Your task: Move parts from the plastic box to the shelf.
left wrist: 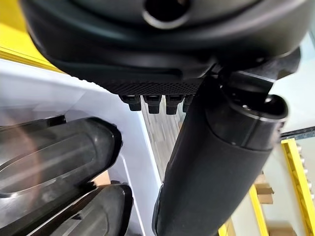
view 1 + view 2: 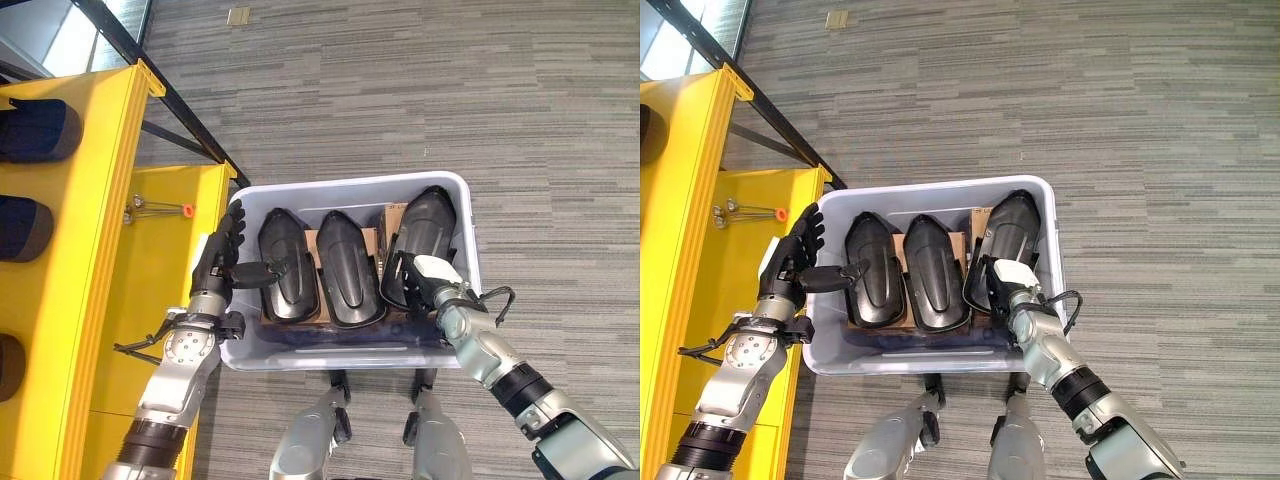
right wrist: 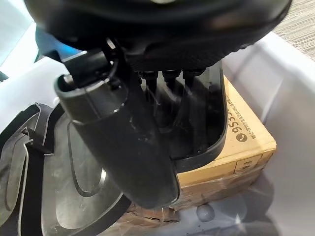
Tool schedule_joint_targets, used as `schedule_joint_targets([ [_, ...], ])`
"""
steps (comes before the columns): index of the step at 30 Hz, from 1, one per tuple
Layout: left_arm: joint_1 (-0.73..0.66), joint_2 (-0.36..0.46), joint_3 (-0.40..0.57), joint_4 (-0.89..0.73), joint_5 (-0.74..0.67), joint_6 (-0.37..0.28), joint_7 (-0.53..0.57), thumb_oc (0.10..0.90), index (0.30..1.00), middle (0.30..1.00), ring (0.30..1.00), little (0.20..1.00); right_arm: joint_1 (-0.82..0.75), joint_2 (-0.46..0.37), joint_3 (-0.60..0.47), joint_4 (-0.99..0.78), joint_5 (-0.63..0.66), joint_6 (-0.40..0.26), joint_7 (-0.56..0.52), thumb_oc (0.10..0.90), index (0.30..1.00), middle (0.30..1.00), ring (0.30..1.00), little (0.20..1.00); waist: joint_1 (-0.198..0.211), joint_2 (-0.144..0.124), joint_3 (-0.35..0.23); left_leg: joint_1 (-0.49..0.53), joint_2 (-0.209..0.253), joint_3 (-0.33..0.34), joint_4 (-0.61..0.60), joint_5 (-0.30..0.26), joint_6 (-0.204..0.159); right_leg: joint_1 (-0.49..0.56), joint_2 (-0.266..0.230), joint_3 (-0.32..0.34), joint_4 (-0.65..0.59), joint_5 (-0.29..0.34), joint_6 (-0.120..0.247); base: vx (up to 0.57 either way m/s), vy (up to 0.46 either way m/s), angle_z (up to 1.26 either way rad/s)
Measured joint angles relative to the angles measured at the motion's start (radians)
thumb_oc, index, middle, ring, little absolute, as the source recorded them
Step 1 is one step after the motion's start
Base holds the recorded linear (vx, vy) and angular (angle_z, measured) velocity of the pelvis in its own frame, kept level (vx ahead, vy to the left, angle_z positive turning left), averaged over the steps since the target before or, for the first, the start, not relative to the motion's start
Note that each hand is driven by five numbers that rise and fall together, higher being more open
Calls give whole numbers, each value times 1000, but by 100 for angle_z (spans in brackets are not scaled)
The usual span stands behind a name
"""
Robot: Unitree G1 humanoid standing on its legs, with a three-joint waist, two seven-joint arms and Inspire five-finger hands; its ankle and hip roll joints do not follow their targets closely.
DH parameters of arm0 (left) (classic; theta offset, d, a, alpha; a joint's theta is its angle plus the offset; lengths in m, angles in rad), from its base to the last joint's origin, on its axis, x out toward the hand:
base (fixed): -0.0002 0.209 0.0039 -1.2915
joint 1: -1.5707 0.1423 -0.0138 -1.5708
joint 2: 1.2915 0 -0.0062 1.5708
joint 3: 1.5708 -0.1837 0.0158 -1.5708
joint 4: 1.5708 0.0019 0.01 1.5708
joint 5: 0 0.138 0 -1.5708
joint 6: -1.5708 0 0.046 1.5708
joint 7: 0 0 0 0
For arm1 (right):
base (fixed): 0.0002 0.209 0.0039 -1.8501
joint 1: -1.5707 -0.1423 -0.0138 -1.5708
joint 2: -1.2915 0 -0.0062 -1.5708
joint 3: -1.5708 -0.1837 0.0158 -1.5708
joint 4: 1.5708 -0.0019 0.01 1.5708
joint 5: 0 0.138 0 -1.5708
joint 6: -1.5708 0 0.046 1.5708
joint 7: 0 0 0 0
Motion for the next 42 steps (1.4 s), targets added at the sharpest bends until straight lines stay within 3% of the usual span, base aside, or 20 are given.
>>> schedule_joint_targets([
  [7, 19, -40, -8, 0, -36, 0, 1, 900, 1000, 1000, 1000, 1000, -5, -22, 0, -31, -23, -6, 22, 900, 1000, 1000, 1000, 1000, -17, 30, 14, 0, -2, 20, -1, -1, 1, -12, -2, 22, 0, 4, 4, -5, 43, -8],
  [12, 10, -40, -9, 0, -37, 0, 2, 900, 1000, 1000, 1000, 1000, -10, -22, 1, -33, -33, -10, 32, 900, 1000, 1000, 1000, 1000, -23, 38, 18, 0, -3, 24, -1, -1, 1, -16, -3, 25, 1, 5, 4, 2, 25, -2],
  [18, 2, -41, -19, 0, -38, 0, 21, 900, 1000, 1000, 1000, 1000, -46, -35, 12, -35, -49, -7, 62, 900, 1000, 1000, 1000, 1000, -24, 50, 24, -15, -5, 45, 3, 1, 6, -92, -18, 49, 107, -32, 8, -57, 15, -10],
  [25, -24, -50, -47, -1, -74, 3, 38, 900, 1000, 1000, 1000, 1000, -83, -40, 11, -44, -59, 13, 61, 900, 1000, 1000, 1000, 1000, -26, 50, 24, -87, -6, 39, 39, 6, 13, -188, -35, 53, 200, -63, 4, -64, 8, 5],
  [33, -21, -77, -49, -4, -75, 13, 63, 900, 1000, 1000, 1000, 1000, -153, -56, 22, -107, -71, 56, 82, 900, 1000, 1000, 1000, 1000, -46, 51, 24, -218, -13, 39, 112, 6, 21, -375, -65, 92, 381, -125, -12, -34, 8, 3],
  [42, -14, -77, -55, -16, -76, 13, 79, 900, 1000, 1000, 1000, 1000, -162, -60, 22, -176, -110, 103, 152, 900, 1000, 1000, 1000, 1000, -43, 52, 23, -260, -9, 44, 143, 0, 22, -431, -70, 105, 425, -138, -23, -17, -5, -1],
])
